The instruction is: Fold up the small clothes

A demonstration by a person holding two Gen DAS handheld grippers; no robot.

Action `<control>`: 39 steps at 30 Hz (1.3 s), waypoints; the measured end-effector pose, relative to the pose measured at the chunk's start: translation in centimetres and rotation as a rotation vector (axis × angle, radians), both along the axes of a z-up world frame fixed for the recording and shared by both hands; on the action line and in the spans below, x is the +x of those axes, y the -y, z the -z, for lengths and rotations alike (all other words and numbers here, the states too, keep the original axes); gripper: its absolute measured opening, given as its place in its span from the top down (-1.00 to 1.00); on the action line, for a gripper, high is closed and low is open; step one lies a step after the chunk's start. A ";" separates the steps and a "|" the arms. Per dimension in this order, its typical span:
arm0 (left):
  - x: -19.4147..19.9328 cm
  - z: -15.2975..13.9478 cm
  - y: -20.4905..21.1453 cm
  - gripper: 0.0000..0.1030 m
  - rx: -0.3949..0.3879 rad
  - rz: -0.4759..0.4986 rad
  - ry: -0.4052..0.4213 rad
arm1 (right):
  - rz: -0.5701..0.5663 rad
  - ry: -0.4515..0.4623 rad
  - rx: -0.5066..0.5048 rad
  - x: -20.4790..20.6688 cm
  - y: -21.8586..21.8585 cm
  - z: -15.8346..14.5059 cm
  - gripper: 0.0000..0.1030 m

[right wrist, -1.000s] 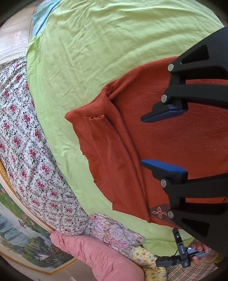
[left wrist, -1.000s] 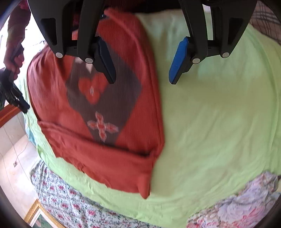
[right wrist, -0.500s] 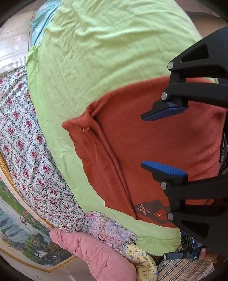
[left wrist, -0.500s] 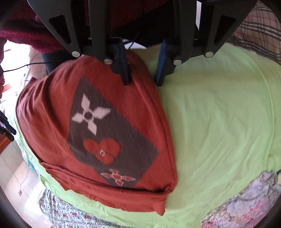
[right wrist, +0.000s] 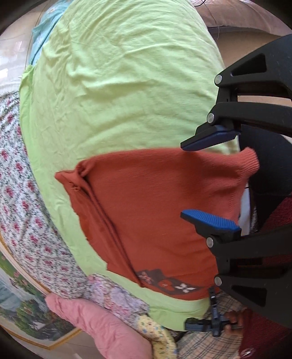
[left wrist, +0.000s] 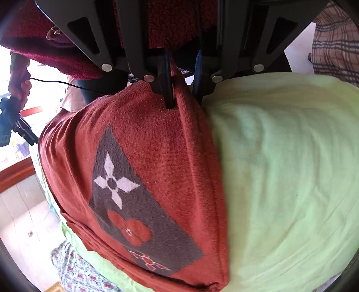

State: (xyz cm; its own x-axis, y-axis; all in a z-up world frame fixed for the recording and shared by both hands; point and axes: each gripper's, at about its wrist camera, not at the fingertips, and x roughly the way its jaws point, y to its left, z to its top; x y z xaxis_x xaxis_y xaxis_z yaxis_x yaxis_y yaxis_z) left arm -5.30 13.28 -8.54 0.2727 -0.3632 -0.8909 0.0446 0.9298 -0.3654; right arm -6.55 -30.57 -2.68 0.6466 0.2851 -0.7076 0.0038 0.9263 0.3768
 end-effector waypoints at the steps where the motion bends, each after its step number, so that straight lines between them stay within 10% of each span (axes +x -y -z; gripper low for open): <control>1: -0.1 0.0 0.1 0.78 0.006 0.008 0.006 | -0.011 -0.024 -0.006 -0.1 0.2 0.7 -0.08; 8: -0.4 -1.5 1.2 0.94 0.040 0.052 0.080 | -0.114 -0.109 -0.029 0.0 -1.2 4.4 -0.03; 11: -0.9 -2.7 1.1 0.96 0.033 0.059 0.129 | -0.149 -0.130 -0.010 -0.1 -1.5 5.5 0.85; 27: -1.0 -13.3 -2.6 0.96 -0.206 -0.015 0.495 | -0.212 0.307 0.450 -1.2 2.4 -4.9 0.85; 39: 11.6 -16.7 -6.1 0.97 -0.243 -0.145 0.658 | -0.133 0.397 0.464 12.2 2.8 -8.1 0.85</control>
